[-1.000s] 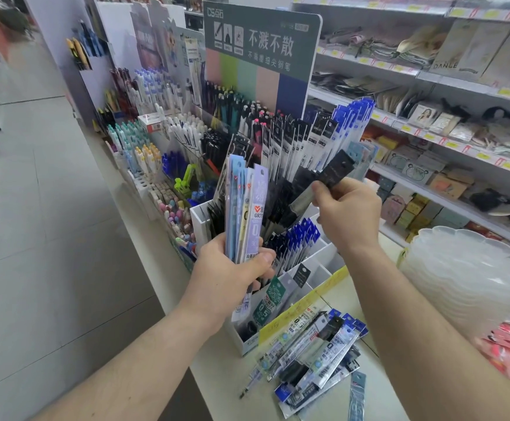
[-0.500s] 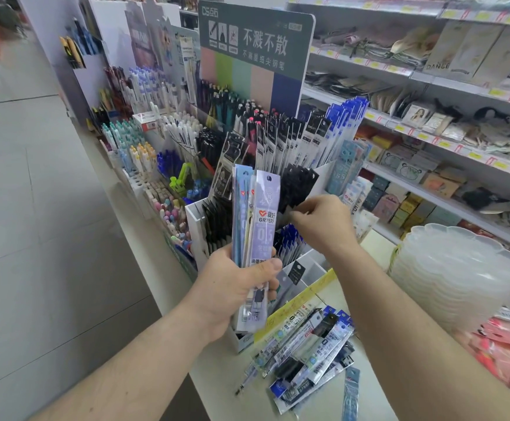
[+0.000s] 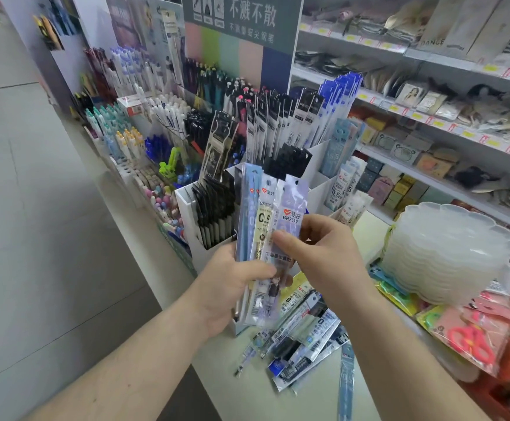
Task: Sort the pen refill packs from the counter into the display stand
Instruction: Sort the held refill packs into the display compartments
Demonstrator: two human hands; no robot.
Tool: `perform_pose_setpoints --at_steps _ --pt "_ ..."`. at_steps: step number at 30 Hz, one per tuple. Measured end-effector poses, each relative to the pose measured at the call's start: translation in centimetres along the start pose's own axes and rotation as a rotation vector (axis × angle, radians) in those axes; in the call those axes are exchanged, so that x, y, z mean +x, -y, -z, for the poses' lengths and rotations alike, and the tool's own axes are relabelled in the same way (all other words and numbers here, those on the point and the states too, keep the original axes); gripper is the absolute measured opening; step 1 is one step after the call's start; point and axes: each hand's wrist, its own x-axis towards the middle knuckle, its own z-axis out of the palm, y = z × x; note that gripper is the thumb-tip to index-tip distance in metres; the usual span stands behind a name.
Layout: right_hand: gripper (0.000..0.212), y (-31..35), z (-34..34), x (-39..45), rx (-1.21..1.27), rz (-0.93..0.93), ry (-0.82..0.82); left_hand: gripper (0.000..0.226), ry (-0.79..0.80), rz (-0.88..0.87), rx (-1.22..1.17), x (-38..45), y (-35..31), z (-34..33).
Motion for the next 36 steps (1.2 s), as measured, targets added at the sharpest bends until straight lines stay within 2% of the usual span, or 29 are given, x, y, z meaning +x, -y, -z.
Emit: perform_pose_setpoints --at_steps 4,8,12,15,18,24,29,33,34,36 --pt "0.018 -0.9 0.6 -0.1 0.126 0.0 -0.074 0.045 -0.041 -0.02 0.07 -0.3 0.1 0.3" --pt "0.023 -1.1 1.4 0.2 0.264 -0.023 -0.219 0.035 -0.111 -0.075 0.087 -0.9 -0.5 1.4" --pt "0.032 -1.8 2.2 0.6 0.229 -0.016 -0.332 0.038 -0.191 -0.147 0.143 -1.3 -1.1 2.7" --pt "0.024 -2.6 1.5 0.1 0.167 -0.062 -0.26 0.04 -0.223 -0.165 0.143 -1.5 -1.3 3.4" --pt "0.024 -4.5 -0.7 -0.7 0.095 -0.137 -0.173 0.039 -0.232 -0.157 0.123 -1.6 -1.2 3.6" --pt "0.027 -10.5 -5.7 -1.3 -0.146 -0.244 -0.133 0.038 -0.154 -0.121 0.032 -1.8 -0.4 3.3" --pt "0.036 -12.4 -6.8 -1.7 -0.506 -0.191 0.035 0.037 -0.099 -0.095 -0.01 -1.7 0.2 3.0" --pt "0.034 -12.1 -5.8 -0.7 -0.616 -0.232 0.152 0.045 -0.087 -0.08 -0.018 -1.6 0.6 2.9" --pt "0.031 -11.5 -5.3 -0.6 -0.64 -0.243 0.154 0.045 -0.084 -0.075 -0.02 -1.5 0.8 2.9" --pt "0.03 -9.6 -3.9 -0.4 -0.611 -0.217 0.027 0.044 -0.07 -0.066 -0.016 -1.3 0.9 2.9"
